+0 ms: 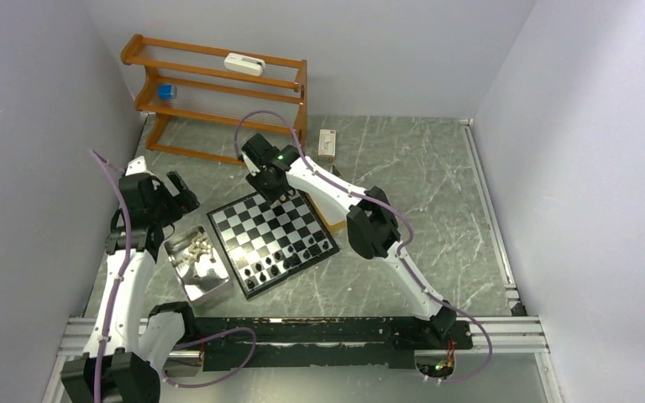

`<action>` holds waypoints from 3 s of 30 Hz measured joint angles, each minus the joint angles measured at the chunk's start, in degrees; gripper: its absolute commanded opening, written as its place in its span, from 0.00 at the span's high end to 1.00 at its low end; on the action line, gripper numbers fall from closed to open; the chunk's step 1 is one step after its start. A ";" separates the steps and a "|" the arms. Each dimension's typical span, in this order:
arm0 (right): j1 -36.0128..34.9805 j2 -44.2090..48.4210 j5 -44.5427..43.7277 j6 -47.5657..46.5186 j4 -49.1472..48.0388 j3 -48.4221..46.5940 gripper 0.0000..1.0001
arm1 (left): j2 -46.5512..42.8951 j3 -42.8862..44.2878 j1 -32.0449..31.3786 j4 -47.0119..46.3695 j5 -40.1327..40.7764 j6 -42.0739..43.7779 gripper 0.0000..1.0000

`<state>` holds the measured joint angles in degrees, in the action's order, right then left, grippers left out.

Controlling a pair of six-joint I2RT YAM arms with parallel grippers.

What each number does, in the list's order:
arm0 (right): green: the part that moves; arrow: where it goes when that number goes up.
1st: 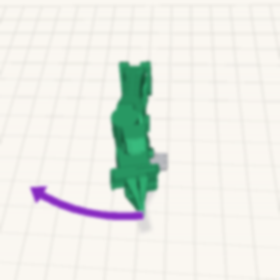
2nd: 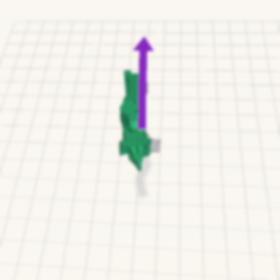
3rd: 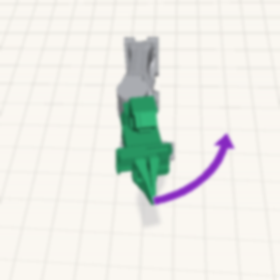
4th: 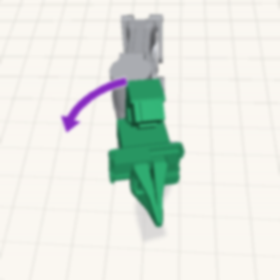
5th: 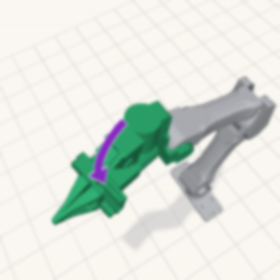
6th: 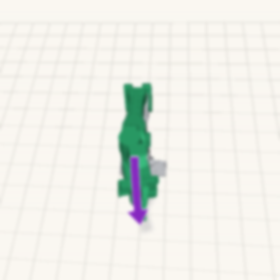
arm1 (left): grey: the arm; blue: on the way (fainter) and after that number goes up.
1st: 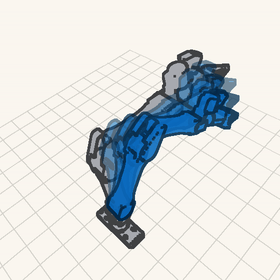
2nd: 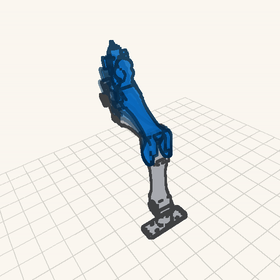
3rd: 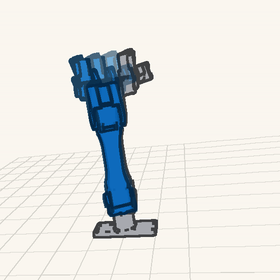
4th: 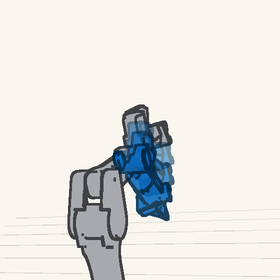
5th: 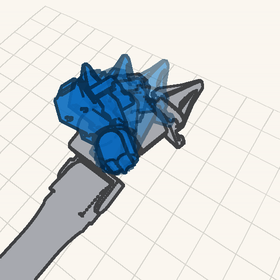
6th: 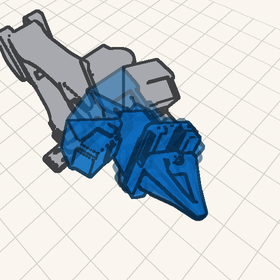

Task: Set up the chess pieces on the board
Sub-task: Place the chess piece on the chessboard, then pick up the chess piece from the storage box.

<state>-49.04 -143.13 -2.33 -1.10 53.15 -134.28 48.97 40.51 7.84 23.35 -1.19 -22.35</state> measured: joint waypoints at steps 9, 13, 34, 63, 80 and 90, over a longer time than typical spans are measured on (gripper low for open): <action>0.11 7.96 0.02 2.03 -2.99 4.63 0.46 | 3.98 2.51 -0.76 10.80 12.74 -10.62 0.26; 0.17 16.92 0.90 3.39 -6.75 12.59 0.32 | 2.14 2.51 -0.76 16.17 11.93 -16.44 0.43; -0.04 46.29 5.14 6.45 -25.49 41.20 0.00 | 10.99 -5.16 -10.56 21.81 7.50 -25.55 0.62; -0.04 46.97 4.04 5.79 -26.32 42.14 0.00 | 14.93 -5.27 -14.05 15.19 10.82 -21.75 0.64; -0.04 46.97 4.04 5.79 -26.32 42.14 0.00 | 21.11 -5.29 -14.05 11.78 10.88 -19.23 0.65; -0.04 46.97 4.07 5.79 -26.32 42.14 0.00 | 20.90 -5.51 -14.23 11.76 10.58 -19.78 0.67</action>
<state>-49.08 -96.16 1.74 4.69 26.83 -92.14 69.87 35.00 -6.39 35.11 9.39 -42.13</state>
